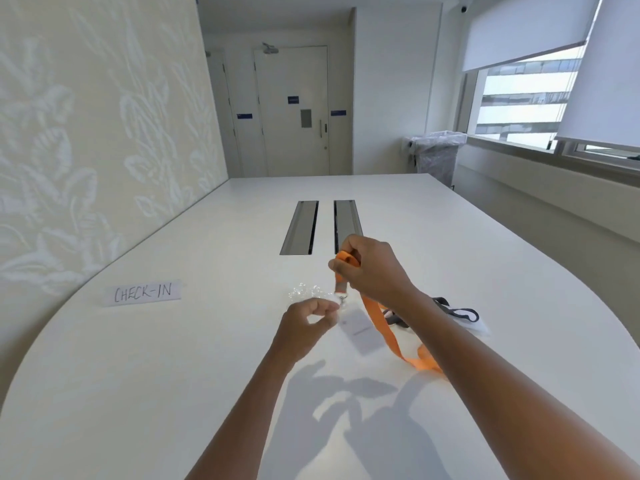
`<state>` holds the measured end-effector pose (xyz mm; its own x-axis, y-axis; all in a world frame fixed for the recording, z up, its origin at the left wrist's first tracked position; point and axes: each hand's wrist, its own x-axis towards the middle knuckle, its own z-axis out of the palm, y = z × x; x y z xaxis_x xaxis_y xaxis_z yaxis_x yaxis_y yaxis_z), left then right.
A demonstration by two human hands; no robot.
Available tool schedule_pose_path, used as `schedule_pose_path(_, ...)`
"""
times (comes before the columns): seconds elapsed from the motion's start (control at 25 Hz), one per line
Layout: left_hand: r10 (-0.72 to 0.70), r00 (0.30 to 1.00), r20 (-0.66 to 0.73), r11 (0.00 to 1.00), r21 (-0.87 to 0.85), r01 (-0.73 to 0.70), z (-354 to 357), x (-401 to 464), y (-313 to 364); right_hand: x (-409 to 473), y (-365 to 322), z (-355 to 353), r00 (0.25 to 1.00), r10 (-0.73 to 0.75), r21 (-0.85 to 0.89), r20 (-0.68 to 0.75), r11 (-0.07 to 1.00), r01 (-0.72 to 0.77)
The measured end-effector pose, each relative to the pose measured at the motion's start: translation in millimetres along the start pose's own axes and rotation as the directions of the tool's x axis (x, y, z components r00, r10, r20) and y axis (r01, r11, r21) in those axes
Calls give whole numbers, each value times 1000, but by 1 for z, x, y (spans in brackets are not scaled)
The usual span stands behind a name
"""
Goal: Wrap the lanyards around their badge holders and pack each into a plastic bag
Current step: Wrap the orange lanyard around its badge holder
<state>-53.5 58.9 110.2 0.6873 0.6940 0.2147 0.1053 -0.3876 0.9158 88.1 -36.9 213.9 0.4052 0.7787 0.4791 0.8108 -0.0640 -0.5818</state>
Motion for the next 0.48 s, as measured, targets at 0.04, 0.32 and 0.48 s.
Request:
schedule_pose_path(0.04,-15,1000,22,999,-39,16,1,-4,-7,3,-4,-2,1000,-13,2,-21,1000,13)
schedule_pose_path(0.32,-65,996,58,979,-190,75,24,-12,-17,16,-16,-7,998,-29,65,-55,997,33)
schedule_pose_path(0.48,-77,997,-2,986,-149,75,28,-12,-20,15,-13,-8,997,-12,84,-75,996,19)
